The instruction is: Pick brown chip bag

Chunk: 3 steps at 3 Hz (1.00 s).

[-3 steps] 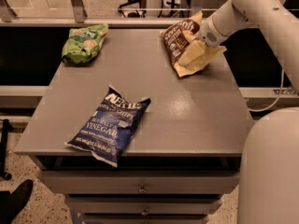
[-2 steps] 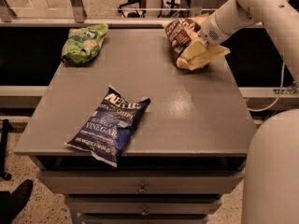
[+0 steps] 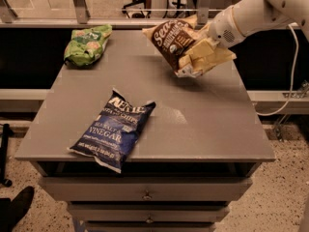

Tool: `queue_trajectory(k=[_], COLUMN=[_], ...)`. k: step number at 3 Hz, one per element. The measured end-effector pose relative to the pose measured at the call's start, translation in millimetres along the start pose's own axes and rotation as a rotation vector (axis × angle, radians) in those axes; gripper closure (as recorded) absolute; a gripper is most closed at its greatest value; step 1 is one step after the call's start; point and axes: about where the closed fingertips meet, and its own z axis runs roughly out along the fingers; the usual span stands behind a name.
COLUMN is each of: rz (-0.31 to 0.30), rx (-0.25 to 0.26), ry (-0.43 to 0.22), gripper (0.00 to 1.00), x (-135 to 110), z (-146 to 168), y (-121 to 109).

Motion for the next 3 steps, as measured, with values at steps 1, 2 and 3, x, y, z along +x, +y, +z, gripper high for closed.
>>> queue_trajectory(k=[1, 2, 3], rz=[-0.106, -0.151, -0.151], rx=[-0.029, 0.007, 0.007], ry=[-0.194, -0.305, -0.305], gripper=[1.0, 1.0, 1.0], x=[-54.5, -82.1, -82.1], z=[-17.7, -28.0, -28.0], y=[24.3, 20.3, 20.3])
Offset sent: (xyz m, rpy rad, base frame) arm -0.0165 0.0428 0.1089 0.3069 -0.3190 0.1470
